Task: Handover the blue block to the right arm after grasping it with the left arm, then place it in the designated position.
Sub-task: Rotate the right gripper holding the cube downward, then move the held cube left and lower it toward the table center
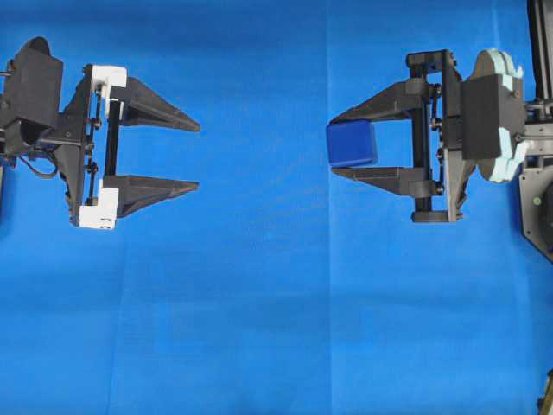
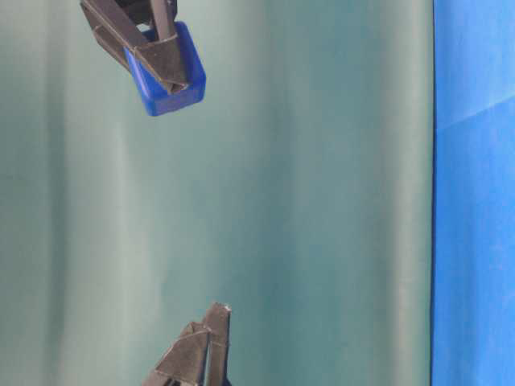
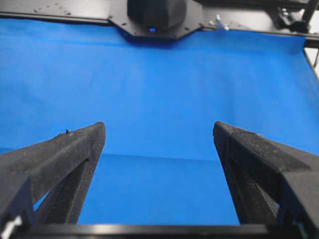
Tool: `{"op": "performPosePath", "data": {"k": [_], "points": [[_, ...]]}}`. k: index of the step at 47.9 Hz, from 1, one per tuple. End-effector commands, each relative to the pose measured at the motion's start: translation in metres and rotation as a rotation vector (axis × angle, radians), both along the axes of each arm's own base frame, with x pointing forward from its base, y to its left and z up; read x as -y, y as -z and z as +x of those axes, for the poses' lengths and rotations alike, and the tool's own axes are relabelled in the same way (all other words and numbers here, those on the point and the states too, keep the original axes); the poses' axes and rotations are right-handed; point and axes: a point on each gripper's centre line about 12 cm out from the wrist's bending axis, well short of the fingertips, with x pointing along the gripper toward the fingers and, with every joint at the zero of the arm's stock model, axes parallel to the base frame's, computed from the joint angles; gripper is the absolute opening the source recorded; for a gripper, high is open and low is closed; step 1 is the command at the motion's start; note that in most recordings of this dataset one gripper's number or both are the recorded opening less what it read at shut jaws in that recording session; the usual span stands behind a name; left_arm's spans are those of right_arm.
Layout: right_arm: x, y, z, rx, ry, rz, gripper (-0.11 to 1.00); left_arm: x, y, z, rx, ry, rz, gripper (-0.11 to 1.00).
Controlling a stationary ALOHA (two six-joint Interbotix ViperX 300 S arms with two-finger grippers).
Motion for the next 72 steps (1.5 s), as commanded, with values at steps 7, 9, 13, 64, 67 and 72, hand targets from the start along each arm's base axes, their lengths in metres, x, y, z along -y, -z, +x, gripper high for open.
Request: {"op": "performPosePath", "data": {"k": [7, 9, 13, 64, 67, 72], "points": [[-0.002, 0.0, -0.002, -0.041, 0.012, 0.004, 0.37, 0.001, -0.011, 0.001, 0.035, 0.002, 0.001, 0.93], [-0.003, 0.003, -0.003, -0.065, 0.018, 0.007, 0.37, 0.001, -0.012, 0.001, 0.037, 0.002, 0.001, 0.93], [-0.004, 0.008, -0.006, -0.11, 0.034, 0.018, 0.37, 0.001, -0.012, 0.001, 0.038, 0.002, 0.001, 0.93], [0.001, 0.029, -0.011, -0.257, 0.101, 0.046, 0.37, 0.0, -0.012, 0.001, 0.038, 0.001, 0.003, 0.93], [0.0, 0.029, -0.011, -0.257, 0.1, 0.046, 0.37, 0.001, -0.012, 0.001, 0.038, 0.002, 0.001, 0.93], [0.0, 0.029, -0.011, -0.259, 0.1, 0.046, 0.37, 0.001, -0.012, 0.001, 0.037, 0.002, 0.001, 0.93]]}}
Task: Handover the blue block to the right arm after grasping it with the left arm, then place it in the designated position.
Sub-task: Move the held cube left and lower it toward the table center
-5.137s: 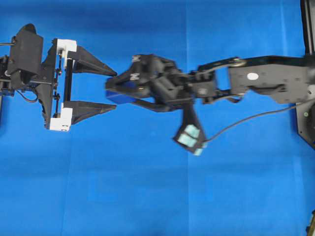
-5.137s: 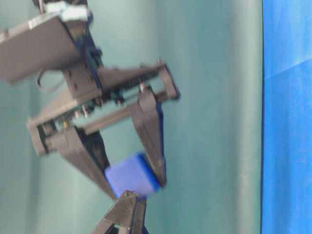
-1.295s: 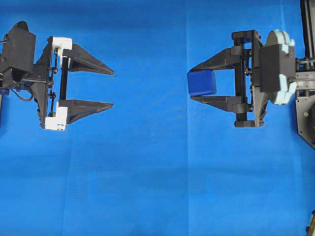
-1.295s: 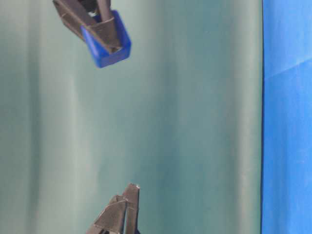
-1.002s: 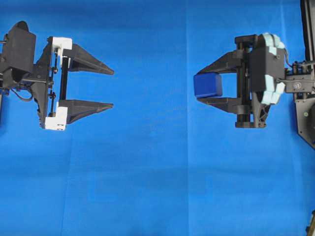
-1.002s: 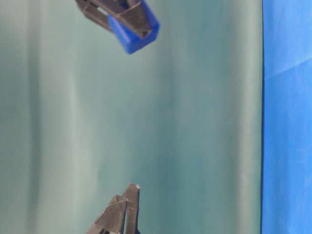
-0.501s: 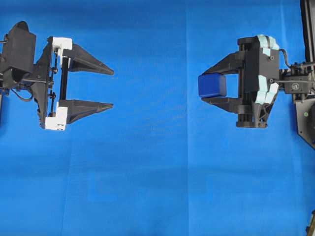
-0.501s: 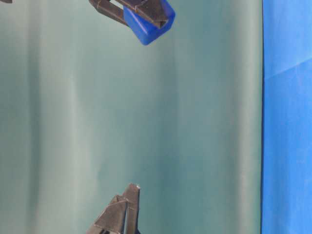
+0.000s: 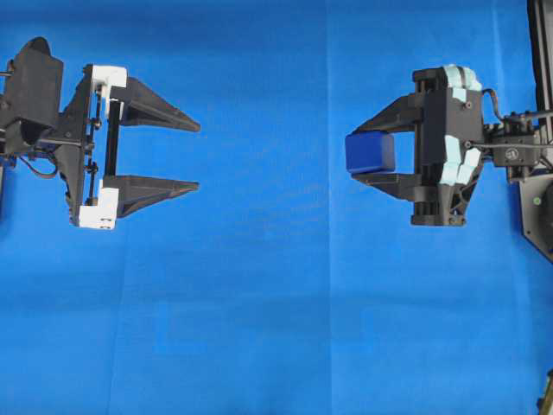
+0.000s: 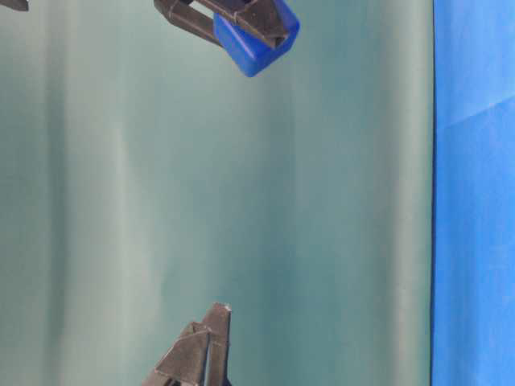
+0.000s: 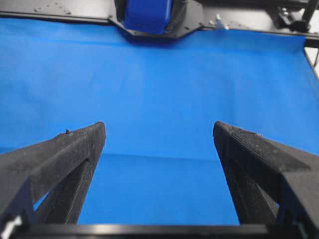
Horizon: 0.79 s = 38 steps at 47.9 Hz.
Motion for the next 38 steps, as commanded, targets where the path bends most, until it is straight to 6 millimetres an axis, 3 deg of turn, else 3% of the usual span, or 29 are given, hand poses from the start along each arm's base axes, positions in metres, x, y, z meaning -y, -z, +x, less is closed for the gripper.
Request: {"op": "performPosePath", "data": {"k": [1, 12, 27, 38], "points": [[-0.001, -0.007, 0.001, 0.023, -0.002, 0.004, 0.37, 0.001, -0.012, 0.001, 0.038, 0.002, 0.001, 0.93], [-0.004, 0.0, 0.01, 0.05, -0.029, 0.013, 0.37, 0.001, -0.011, 0.001, 0.035, 0.002, 0.001, 0.93], [-0.005, 0.034, 0.046, 0.111, -0.086, 0.054, 0.37, 0.001, -0.011, 0.001, 0.035, 0.002, 0.001, 0.93], [-0.001, 0.071, 0.073, 0.103, -0.08, 0.116, 0.37, 0.002, -0.012, 0.001, 0.037, 0.008, 0.001, 0.93]]}}
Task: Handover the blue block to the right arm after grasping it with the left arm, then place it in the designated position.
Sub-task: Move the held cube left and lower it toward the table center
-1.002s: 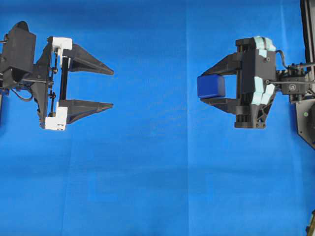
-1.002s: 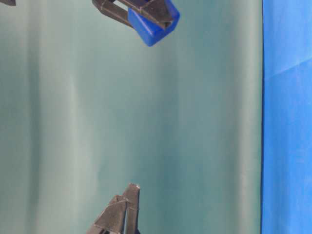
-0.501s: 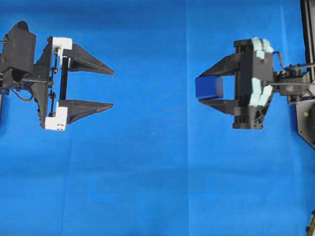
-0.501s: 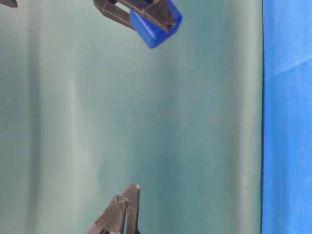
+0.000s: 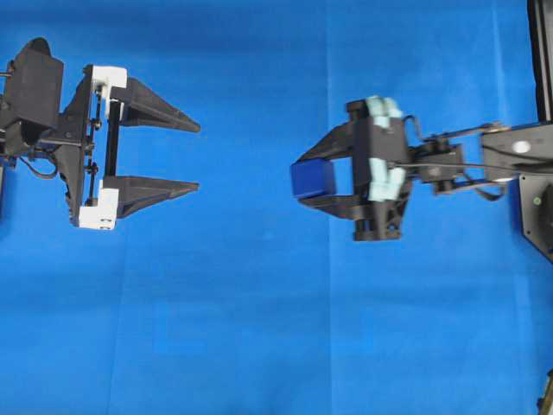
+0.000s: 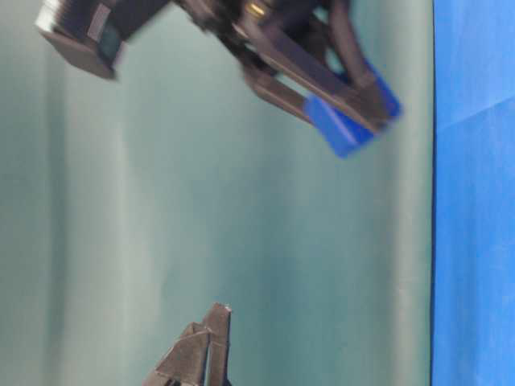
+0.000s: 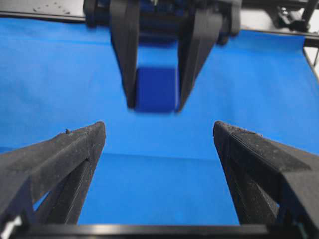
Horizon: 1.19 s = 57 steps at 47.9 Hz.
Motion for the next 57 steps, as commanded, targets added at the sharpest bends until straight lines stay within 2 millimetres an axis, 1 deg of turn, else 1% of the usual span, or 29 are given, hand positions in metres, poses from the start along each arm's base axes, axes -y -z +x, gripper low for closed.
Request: {"op": "performPosePath", "data": {"k": [1, 11, 24, 35, 45, 50, 57], "points": [[0.003, 0.002, 0.014, 0.037, 0.009, 0.031, 0.37, 0.001, -0.011, 0.001, 0.035, 0.005, 0.001, 0.93], [0.005, 0.045, 0.033, 0.025, 0.025, 0.108, 0.37, 0.001, -0.012, 0.001, 0.038, 0.005, 0.001, 0.93], [0.005, 0.078, 0.048, 0.015, 0.043, 0.155, 0.37, 0.001, -0.012, 0.001, 0.037, 0.005, 0.001, 0.93], [0.006, 0.099, 0.065, 0.037, 0.043, 0.178, 0.37, 0.002, -0.012, 0.001, 0.038, 0.007, 0.001, 0.93], [0.008, 0.111, 0.077, 0.033, 0.05, 0.186, 0.37, 0.003, -0.011, 0.002, 0.035, 0.011, -0.001, 0.93], [0.008, 0.115, 0.078, 0.024, 0.052, 0.187, 0.37, 0.004, -0.012, 0.002, 0.037, 0.013, 0.001, 0.93], [0.008, 0.117, 0.076, 0.02, 0.055, 0.189, 0.37, 0.004, -0.012, 0.002, 0.037, 0.013, 0.001, 0.93]]}}
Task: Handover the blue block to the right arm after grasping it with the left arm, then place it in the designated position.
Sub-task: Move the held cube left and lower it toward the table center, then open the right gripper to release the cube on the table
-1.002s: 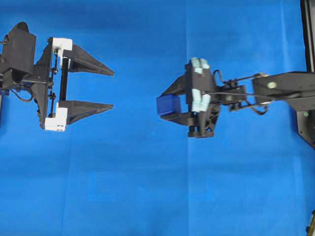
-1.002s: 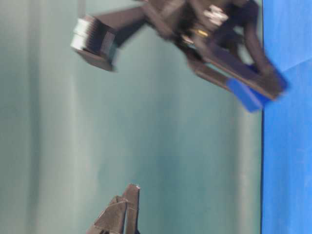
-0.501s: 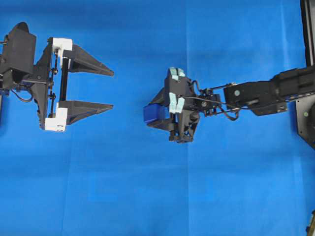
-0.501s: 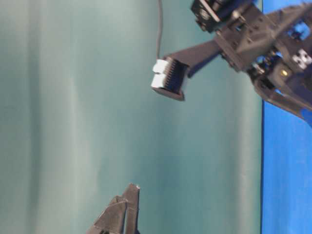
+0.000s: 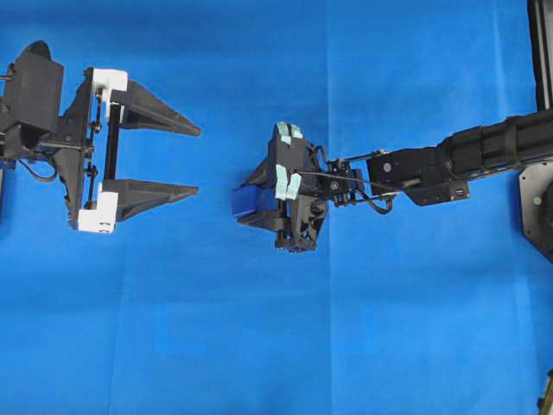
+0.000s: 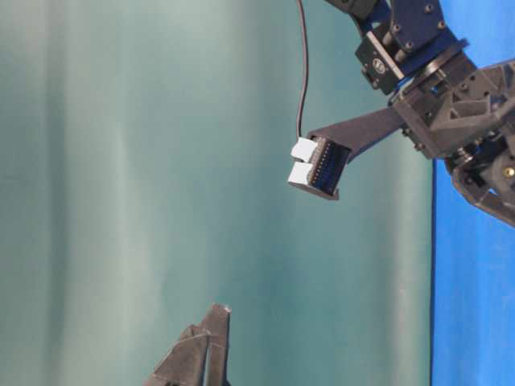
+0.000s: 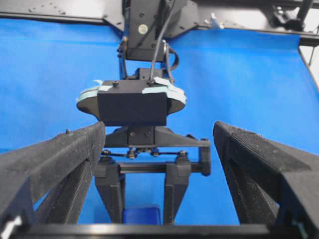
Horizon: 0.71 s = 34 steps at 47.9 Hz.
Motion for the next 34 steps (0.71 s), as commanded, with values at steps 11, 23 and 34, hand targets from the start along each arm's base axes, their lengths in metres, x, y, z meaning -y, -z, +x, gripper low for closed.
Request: {"op": "performPosePath", "data": {"k": [11, 23, 34], "points": [[0.0014, -0.0081, 0.0021, 0.021, 0.005, 0.002, 0.37, 0.0015, -0.0124, 0.0012, 0.038, 0.005, 0.001, 0.93], [0.0013, -0.0068, 0.0016, 0.006, 0.008, 0.001, 0.36, 0.0015, -0.0118, 0.001, 0.037, 0.005, 0.001, 0.93], [0.002, -0.0061, 0.0026, -0.02, 0.021, 0.003, 0.47, 0.0015, -0.0129, 0.0009, 0.04, 0.005, 0.001, 0.93]]}}
